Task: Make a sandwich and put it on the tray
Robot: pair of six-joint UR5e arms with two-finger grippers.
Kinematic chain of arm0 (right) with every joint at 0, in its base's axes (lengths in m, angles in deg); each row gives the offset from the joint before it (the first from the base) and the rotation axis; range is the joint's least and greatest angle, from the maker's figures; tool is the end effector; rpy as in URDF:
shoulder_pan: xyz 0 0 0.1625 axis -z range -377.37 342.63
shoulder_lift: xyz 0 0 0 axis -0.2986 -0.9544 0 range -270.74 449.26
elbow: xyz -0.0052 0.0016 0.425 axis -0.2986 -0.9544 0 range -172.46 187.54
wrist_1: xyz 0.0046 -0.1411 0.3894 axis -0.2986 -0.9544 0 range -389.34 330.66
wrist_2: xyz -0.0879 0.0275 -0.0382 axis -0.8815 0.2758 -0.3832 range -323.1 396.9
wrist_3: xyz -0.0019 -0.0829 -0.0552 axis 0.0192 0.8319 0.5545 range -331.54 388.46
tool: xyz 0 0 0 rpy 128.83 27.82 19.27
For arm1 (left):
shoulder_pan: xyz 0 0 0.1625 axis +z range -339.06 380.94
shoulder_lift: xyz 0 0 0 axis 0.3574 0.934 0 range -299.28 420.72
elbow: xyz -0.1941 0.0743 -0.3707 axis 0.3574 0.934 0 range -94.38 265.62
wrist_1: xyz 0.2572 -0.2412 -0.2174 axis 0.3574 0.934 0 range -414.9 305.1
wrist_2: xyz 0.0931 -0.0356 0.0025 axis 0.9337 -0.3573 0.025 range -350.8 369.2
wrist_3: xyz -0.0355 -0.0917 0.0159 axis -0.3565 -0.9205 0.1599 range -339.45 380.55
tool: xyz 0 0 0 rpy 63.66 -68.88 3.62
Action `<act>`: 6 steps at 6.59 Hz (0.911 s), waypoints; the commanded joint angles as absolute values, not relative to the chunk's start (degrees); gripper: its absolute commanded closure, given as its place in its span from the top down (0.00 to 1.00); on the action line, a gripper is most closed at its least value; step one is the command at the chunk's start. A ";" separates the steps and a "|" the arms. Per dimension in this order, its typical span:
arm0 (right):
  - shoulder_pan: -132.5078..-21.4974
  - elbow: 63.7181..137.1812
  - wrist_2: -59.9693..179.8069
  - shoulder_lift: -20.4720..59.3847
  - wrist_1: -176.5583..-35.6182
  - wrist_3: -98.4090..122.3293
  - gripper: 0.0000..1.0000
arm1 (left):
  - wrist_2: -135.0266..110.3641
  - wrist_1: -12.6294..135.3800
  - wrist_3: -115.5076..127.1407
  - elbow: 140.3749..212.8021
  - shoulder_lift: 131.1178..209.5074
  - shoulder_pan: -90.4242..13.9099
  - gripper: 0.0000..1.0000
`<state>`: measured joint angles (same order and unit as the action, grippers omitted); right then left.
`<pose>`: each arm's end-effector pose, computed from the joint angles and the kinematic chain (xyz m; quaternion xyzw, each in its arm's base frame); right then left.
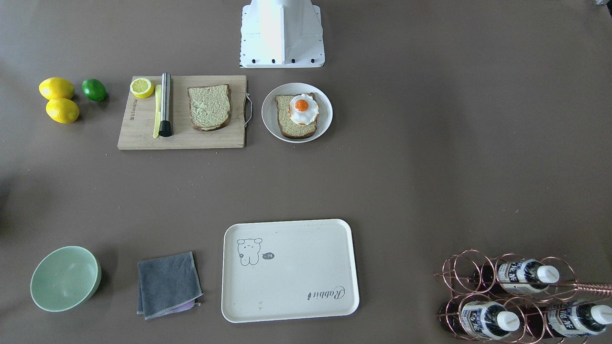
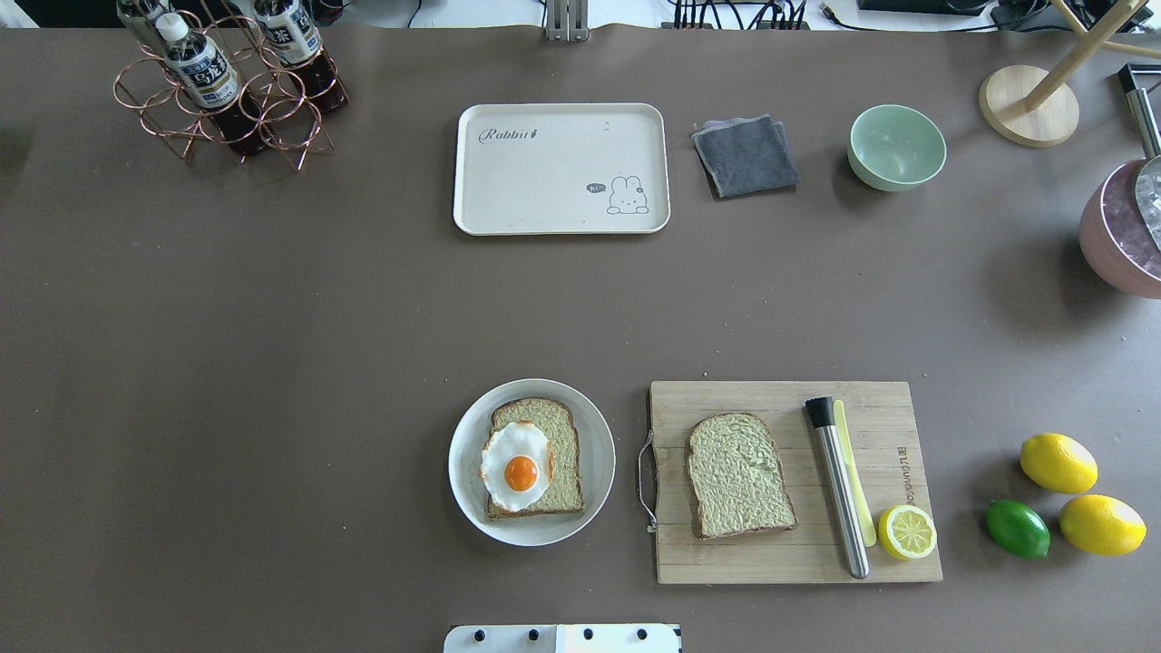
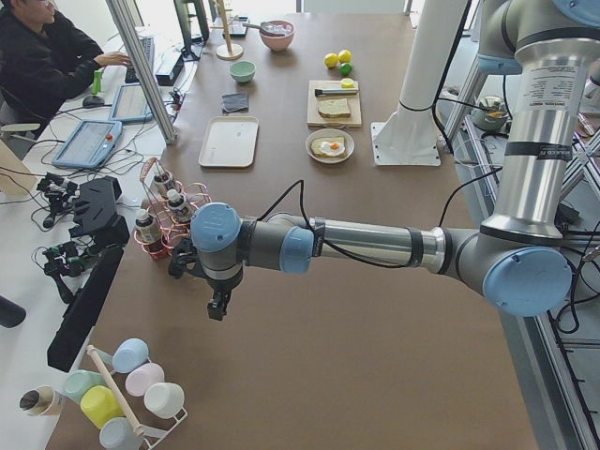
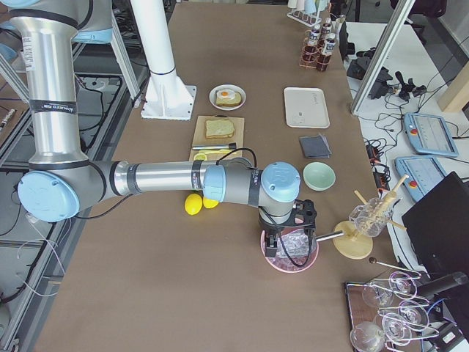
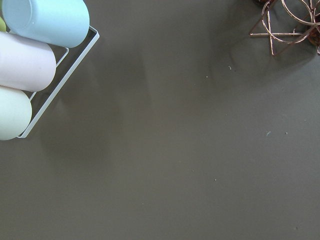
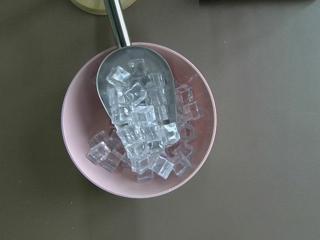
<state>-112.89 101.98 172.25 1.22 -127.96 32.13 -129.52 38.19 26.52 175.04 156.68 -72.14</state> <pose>0.1103 -0.4928 0.6175 0.0130 -0.3856 0.0224 0.9223 -0.0875 -0.5390 0.5987 0.0996 0.4048 0.0534 0.9074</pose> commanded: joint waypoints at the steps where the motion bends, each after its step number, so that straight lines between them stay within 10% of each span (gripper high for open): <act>1: -112.91 102.02 172.25 1.37 -127.95 32.06 1.00 | -129.58 38.26 26.26 175.00 156.78 -72.14 0.97; 6: -105.82 108.24 177.74 2.95 -126.91 24.38 1.00 | -133.41 38.87 20.25 178.32 158.53 -68.21 0.97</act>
<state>-108.70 105.70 174.38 2.65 -127.60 28.80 -130.76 38.44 24.28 176.56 157.84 -70.35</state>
